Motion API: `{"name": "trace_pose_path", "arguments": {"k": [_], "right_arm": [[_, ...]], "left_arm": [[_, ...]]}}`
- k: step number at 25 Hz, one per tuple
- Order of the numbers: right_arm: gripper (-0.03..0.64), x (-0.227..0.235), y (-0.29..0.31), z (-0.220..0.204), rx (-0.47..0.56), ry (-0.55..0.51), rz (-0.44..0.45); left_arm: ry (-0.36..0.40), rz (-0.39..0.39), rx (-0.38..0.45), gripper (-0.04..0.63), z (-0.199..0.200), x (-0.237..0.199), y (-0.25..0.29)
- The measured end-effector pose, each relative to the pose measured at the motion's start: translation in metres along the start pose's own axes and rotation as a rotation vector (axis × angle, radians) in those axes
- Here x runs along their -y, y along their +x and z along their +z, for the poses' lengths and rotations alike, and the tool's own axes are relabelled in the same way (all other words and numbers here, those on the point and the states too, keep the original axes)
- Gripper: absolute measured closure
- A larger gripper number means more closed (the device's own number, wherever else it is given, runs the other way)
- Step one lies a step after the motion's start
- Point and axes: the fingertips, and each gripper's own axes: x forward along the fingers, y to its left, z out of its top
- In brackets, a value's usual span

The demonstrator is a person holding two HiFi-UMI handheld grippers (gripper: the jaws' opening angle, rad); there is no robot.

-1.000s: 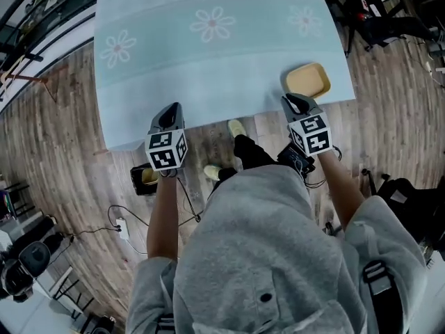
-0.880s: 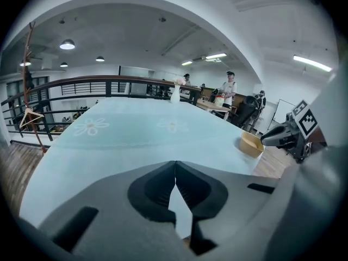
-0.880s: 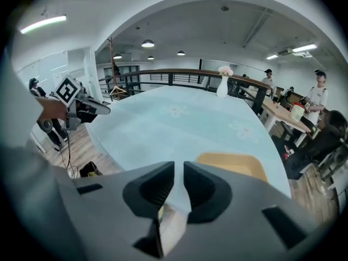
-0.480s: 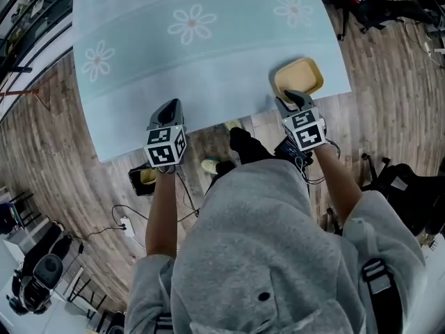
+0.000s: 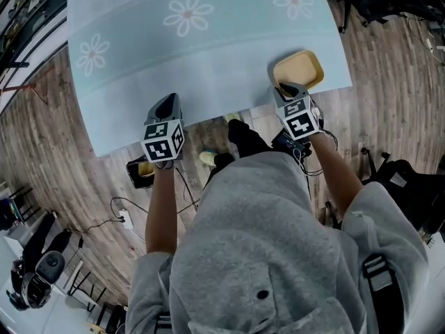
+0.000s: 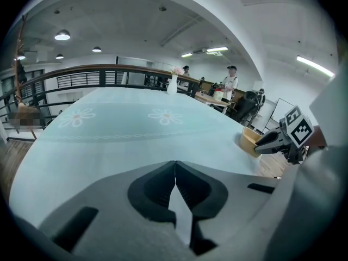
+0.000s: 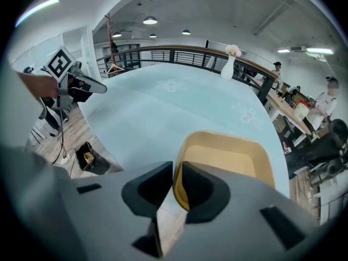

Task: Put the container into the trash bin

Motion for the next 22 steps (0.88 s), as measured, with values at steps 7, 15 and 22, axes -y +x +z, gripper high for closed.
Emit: {"name": "trace_pose_path", "arguments": {"k": [7, 15, 22], "right_arm": [[0.576, 0.005, 0.001, -0.001, -0.037, -0.043, -0.023], [0.581, 0.005, -0.008, 0.015, 0.012, -0.149, -0.045], [0.581, -0.037, -0.015, 0.045, 0.074, -0.285, 0.007]], "left_arm": [[-0.011, 0.015, 0.004, 0.574, -0.008, 0.000, -0.010], [-0.049, 0.064, 0.031, 0.574, -0.025, -0.007, -0.039], [-0.115, 0.129, 0.058, 0.575, -0.056, -0.020, -0.079]]}}
